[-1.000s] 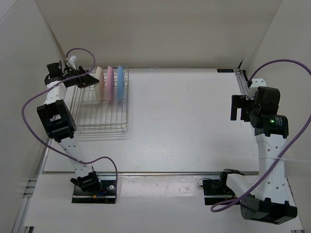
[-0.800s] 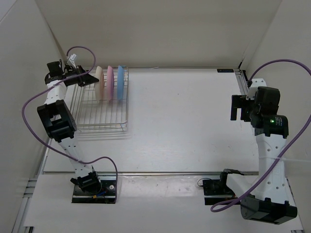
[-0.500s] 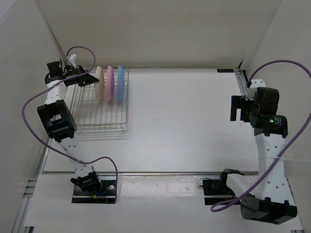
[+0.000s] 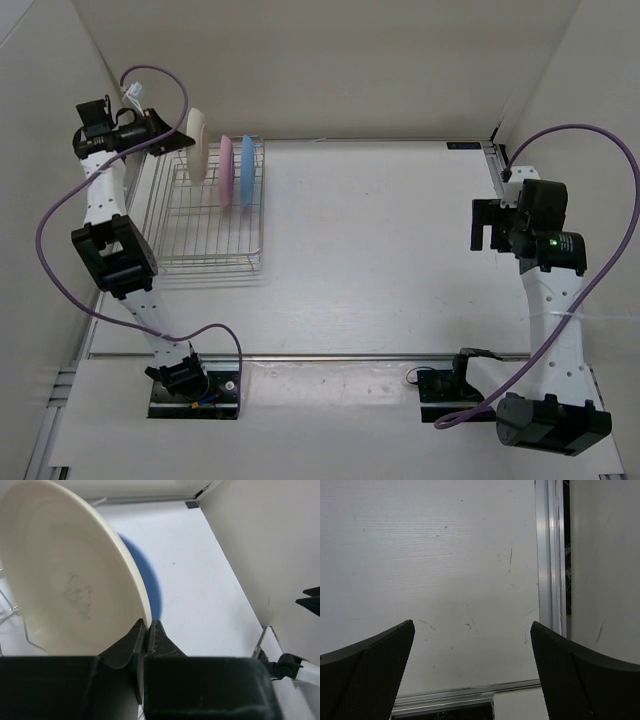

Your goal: Unload the plates from the dish rack

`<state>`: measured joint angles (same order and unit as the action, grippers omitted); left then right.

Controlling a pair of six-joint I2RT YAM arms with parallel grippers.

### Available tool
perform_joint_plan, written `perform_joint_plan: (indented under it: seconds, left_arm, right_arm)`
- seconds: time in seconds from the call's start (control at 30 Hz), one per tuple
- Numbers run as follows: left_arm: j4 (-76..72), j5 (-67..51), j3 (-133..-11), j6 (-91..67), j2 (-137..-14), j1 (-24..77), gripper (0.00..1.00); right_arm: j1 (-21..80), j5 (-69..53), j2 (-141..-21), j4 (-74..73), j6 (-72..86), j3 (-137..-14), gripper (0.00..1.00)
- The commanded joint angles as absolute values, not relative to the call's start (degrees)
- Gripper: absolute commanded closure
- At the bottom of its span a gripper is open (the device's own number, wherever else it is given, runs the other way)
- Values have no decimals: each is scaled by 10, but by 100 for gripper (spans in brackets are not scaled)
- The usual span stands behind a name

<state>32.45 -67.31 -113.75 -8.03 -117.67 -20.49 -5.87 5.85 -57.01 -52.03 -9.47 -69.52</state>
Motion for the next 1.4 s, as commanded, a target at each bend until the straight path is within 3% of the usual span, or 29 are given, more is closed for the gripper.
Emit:
perform_joint_plan:
  seconds: [0.0,0.2,0.33,0.4,0.53,0.67,0.8,0.97,1.1,1.37]
  left_arm:
    - [351,-684,-1185,-24,-1057,-211,89]
    - [495,-538,-1220,138,-956,-185,89]
    - [569,-382,-1120,350,-804,-93,89]
    - [562,-273,-1005,421,-739,-3,89]
    - [670,-137,-1011,503,-729,127,89]
    - [720,71,-925,582,-687,295,89]
    - [671,254,-788,711,-630,478,89]
    - [588,302,-722,800,-657,576,89]
    - [546,296,-787,786,-767,652,89]
    - [483,270,-850,762,-845,722,89]
  right_arm:
    - [-55,50,-577,-494,-96,-694,0]
    - [-55,14,-627,-494,-91,-763,0]
    - [-43,-32,-686,-528,-91,-864,0]
    - [-31,-47,-720,-550,-96,-909,0]
    - [11,-111,-777,-607,-139,-1059,0]
    - [18,-187,-785,-607,-139,-1106,0]
    - [39,-226,-790,-607,-124,-1119,0]
    - [90,-217,-822,-602,-119,-1151,1]
    - [147,-191,-845,-597,-113,-1146,6]
    - [189,-180,-832,-563,-126,-1089,6]
